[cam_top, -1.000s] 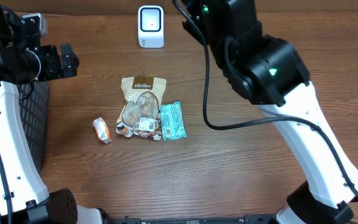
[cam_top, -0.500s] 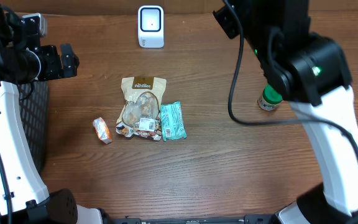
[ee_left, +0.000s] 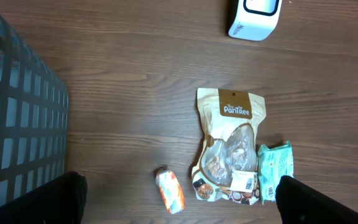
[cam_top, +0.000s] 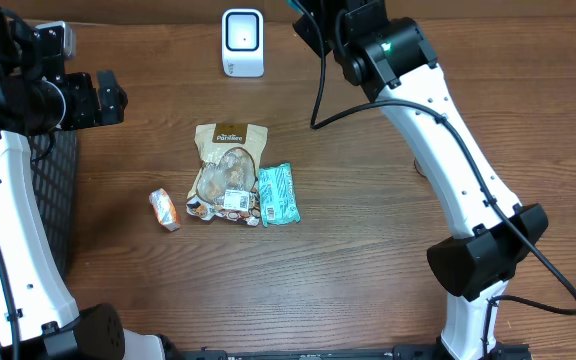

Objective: Scan the item barcode
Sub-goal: 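Hold the tissue pack in front of the scanner window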

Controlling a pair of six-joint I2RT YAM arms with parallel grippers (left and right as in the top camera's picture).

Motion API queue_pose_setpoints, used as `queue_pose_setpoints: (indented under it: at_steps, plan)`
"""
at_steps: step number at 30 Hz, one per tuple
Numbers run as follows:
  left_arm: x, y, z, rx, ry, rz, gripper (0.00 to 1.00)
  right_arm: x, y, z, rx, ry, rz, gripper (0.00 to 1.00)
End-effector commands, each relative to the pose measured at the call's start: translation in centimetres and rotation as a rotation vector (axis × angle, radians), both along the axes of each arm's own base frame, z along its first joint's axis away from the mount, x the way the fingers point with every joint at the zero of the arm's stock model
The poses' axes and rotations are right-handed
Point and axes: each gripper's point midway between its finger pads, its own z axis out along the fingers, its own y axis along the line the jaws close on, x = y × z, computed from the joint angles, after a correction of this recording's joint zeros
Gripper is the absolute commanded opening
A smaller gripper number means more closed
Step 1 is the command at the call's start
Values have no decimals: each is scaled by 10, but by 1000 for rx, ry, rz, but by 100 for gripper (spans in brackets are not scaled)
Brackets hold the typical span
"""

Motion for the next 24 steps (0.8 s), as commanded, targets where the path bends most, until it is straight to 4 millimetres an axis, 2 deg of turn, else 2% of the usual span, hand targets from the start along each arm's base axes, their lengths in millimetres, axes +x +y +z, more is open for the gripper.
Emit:
queue_pose_setpoints:
  at_steps: [1, 5, 12, 22, 24]
  plan:
    - [2, -2, 3, 7, -12, -22, 100, -1, 2, 29, 46, -71, 21, 4]
    - [2, -2, 3, 7, -13, -22, 100, 15, 15, 21, 43, -105, 58, 4]
    - [2, -2, 3, 7, -13, -22, 99, 63, 40, -9, -8, -226, 108, 4]
    - [2, -2, 3, 7, -13, -22, 99, 106, 75, -77, -40, -304, 194, 4]
    - [2, -2, 3, 7, -13, -22, 100, 115, 83, -96, -32, -323, 197, 4]
